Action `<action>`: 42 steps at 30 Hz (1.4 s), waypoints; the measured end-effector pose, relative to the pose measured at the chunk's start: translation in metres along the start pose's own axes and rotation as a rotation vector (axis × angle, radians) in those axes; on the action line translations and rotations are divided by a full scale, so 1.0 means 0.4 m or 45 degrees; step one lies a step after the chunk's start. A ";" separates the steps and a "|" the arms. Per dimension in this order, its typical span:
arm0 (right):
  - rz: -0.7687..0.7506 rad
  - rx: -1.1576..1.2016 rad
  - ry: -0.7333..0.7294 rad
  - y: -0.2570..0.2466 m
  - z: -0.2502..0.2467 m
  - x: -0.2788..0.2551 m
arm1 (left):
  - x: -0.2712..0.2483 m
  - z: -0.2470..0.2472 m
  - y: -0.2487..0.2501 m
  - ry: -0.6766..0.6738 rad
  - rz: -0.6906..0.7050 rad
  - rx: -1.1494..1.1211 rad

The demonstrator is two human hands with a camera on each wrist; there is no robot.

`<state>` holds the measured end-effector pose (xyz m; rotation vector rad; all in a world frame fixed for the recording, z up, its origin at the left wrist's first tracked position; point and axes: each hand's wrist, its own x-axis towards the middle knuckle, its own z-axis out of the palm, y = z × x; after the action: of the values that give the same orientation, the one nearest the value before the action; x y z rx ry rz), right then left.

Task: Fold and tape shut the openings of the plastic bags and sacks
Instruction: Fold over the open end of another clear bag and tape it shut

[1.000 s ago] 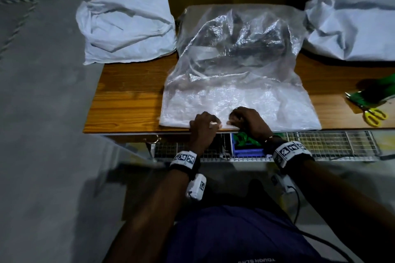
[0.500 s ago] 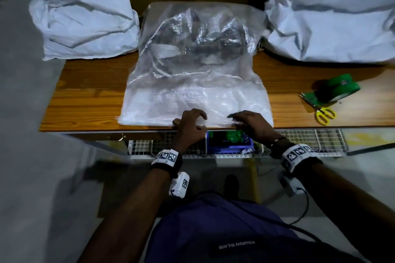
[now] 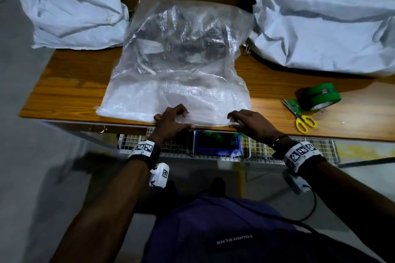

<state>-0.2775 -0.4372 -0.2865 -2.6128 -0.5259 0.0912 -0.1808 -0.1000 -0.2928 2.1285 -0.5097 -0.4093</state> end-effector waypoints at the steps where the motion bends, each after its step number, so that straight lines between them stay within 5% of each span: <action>1: 0.018 0.056 -0.015 -0.001 -0.008 0.006 | 0.005 0.002 -0.004 0.019 0.021 -0.009; 8: -0.002 0.175 -0.054 0.018 -0.042 0.015 | 0.030 0.026 0.011 0.141 -0.026 -0.219; 15: -0.021 0.211 0.124 0.052 -0.027 -0.035 | 0.016 0.008 -0.008 -0.001 -0.023 -0.061; 22: 0.022 0.127 0.086 0.051 -0.001 -0.065 | 0.023 0.027 0.010 0.245 0.044 0.004; 26: 0.148 0.187 0.093 0.051 0.004 -0.074 | 0.017 0.033 -0.010 0.211 0.048 0.268; 34: 0.351 0.593 0.235 0.021 -0.026 -0.070 | 0.058 0.018 0.011 0.122 -0.135 -0.076; 42: 0.592 0.824 0.254 0.057 -0.027 -0.042 | 0.034 0.029 0.004 0.174 0.088 0.259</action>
<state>-0.2834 -0.4668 -0.2878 -2.0223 0.1737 0.1233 -0.1747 -0.1156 -0.2992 2.3073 -0.5635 -0.1769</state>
